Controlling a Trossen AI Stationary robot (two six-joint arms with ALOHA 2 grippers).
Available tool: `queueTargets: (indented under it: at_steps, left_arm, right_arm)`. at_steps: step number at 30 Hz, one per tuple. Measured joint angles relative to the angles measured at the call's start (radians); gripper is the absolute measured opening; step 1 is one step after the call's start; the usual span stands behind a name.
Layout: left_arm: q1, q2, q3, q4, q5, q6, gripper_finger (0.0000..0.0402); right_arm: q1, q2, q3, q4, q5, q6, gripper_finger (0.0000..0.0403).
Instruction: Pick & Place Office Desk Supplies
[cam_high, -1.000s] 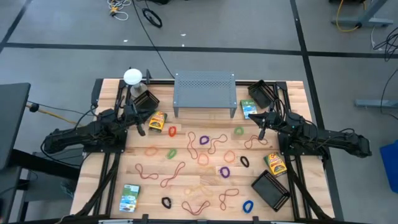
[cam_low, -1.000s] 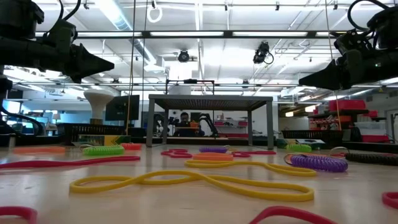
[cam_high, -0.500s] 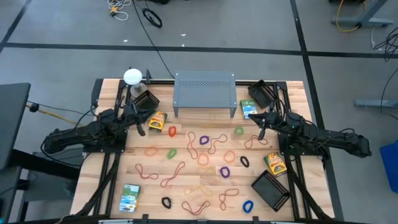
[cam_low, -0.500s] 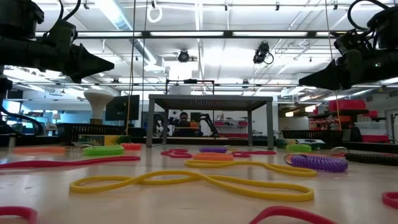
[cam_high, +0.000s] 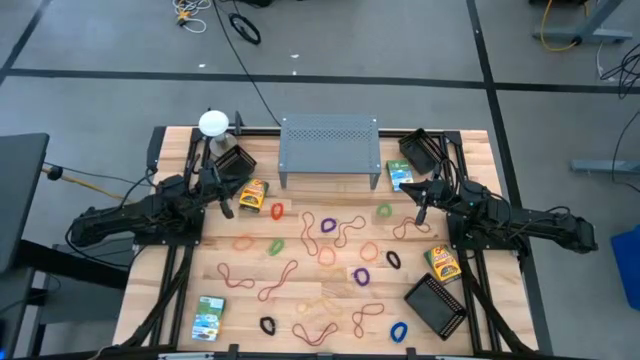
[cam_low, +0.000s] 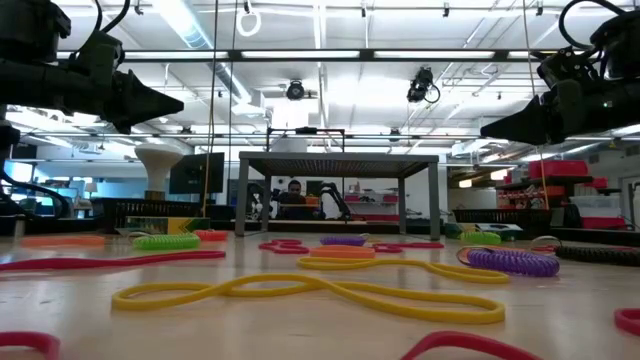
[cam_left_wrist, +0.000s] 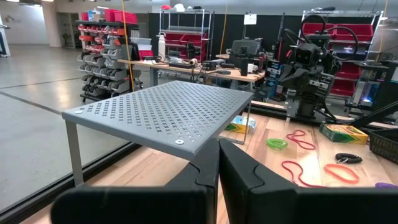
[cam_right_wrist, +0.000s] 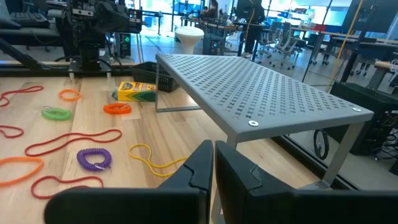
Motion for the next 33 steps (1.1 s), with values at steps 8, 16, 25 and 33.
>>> queueTargets:
  at_steps: [8,16,25,33]
  left_arm:
    - [0.000,0.000,0.000,0.000,0.000,0.000,0.0014]
    - [0.000,0.000,0.000,0.041,-0.001,-0.010,0.0014]
    - [0.000,-0.001,0.000,0.309,-0.001,-0.020,0.0014]
    - [0.000,-0.001,0.001,0.312,0.007,-0.142,0.0014]
  right_arm:
    - [0.000,0.000,0.000,0.000,0.000,0.000,0.0027]
    - [0.000,0.000,0.000,0.000,0.000,0.000,0.0027]
    - [0.000,0.000,0.000,0.000,0.000,0.000,0.0027]
    - [0.000,0.000,0.000,0.000,0.000,0.000,0.0027]
